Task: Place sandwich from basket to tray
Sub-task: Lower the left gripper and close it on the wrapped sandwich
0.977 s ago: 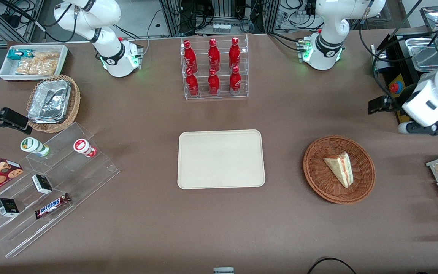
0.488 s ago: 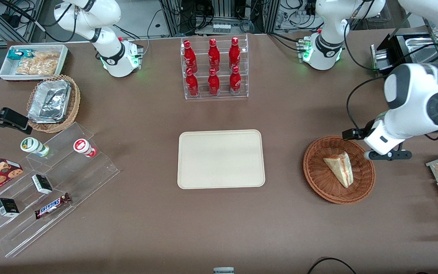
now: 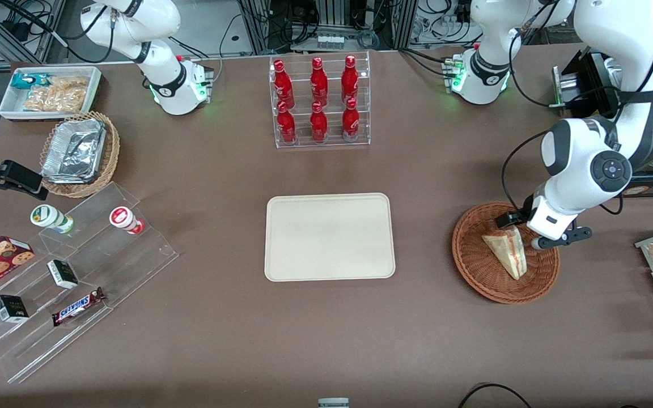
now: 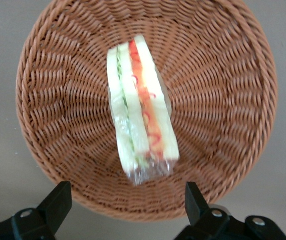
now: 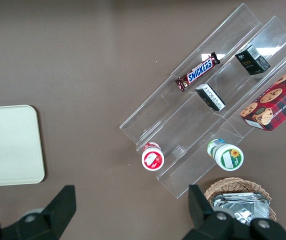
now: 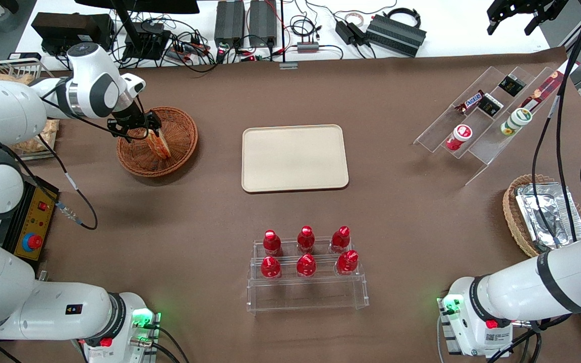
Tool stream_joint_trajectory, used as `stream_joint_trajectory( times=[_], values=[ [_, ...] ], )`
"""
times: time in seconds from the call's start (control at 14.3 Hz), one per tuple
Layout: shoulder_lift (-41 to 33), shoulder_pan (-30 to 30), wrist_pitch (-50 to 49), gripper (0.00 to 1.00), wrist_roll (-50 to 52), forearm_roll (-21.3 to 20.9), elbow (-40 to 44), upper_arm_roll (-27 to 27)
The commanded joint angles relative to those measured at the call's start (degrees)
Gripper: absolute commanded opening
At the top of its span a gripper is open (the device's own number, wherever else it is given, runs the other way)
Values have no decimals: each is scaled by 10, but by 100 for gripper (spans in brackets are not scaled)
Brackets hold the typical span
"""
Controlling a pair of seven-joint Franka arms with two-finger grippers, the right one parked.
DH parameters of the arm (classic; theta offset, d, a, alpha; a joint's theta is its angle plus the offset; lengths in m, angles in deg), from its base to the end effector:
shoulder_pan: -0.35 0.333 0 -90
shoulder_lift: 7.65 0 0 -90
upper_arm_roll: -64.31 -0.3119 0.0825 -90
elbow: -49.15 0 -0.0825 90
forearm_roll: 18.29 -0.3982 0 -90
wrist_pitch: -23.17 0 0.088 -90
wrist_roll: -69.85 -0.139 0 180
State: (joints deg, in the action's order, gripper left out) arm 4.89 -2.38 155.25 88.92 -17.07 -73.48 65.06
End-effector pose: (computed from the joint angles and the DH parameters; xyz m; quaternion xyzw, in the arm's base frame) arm 0.5668 -0.0355 0.2518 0.9893 0.1430 -0.0282 0.0037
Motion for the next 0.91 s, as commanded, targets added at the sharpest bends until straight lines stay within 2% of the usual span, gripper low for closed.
stream_joint_trajectory(
  times=[0.0,0.35,0.42,0.56,0.63,0.7,0.77,0.84],
  values=[
    [28,-1,41,100,61,-1,9,0],
    [77,-1,64,100,121,8,41,0],
    [80,0,70,98,128,8,41,0],
    [85,0,71,79,145,8,46,0],
    [90,-1,70,57,156,8,52,0],
    [93,-1,70,30,172,8,53,0],
    [94,-2,70,16,176,7,53,0],
    [93,-2,67,11,170,6,53,0]
  ],
)
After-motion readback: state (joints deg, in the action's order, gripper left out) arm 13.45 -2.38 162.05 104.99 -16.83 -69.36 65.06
